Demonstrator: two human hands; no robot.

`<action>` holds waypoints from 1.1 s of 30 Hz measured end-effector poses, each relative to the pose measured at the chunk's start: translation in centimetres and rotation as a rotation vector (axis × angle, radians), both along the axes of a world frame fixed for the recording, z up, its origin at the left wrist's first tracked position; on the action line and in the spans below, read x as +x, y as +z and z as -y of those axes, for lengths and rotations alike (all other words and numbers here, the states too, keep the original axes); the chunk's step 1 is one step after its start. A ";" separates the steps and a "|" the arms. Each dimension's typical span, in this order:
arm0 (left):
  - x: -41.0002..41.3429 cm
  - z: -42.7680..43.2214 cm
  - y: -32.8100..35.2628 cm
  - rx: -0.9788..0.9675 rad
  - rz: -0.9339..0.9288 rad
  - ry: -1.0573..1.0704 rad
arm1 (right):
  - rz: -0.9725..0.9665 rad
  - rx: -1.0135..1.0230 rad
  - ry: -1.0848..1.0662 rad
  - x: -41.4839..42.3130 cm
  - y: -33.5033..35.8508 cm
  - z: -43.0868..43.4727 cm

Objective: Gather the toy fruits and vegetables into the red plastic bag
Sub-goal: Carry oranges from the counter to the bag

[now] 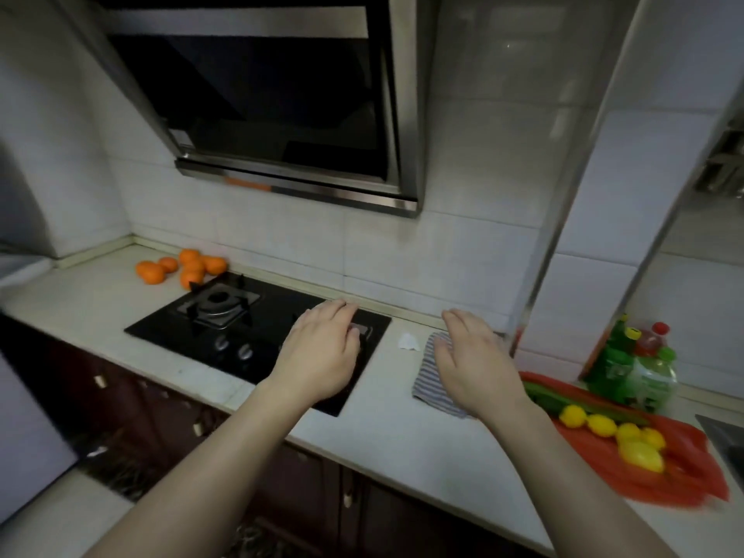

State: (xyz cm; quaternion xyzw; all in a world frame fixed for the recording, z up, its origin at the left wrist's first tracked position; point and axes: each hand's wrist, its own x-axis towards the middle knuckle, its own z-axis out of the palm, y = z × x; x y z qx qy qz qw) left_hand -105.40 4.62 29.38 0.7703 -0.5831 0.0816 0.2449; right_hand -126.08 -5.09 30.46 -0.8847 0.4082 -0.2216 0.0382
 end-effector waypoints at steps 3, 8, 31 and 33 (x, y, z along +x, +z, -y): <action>3.0 -0.9 0.0 0.000 -0.011 0.048 | -0.014 -0.019 0.059 3.5 0.1 0.1; 8.1 -1.4 -0.5 0.018 -0.028 0.126 | -0.031 -0.049 0.140 9.6 -0.6 1.4; 32.9 -1.0 0.4 0.002 -0.024 0.390 | -0.025 -0.050 0.449 38.3 0.1 7.2; 35.2 -2.0 0.6 0.003 -0.021 0.393 | -0.016 -0.050 0.456 40.7 0.2 6.3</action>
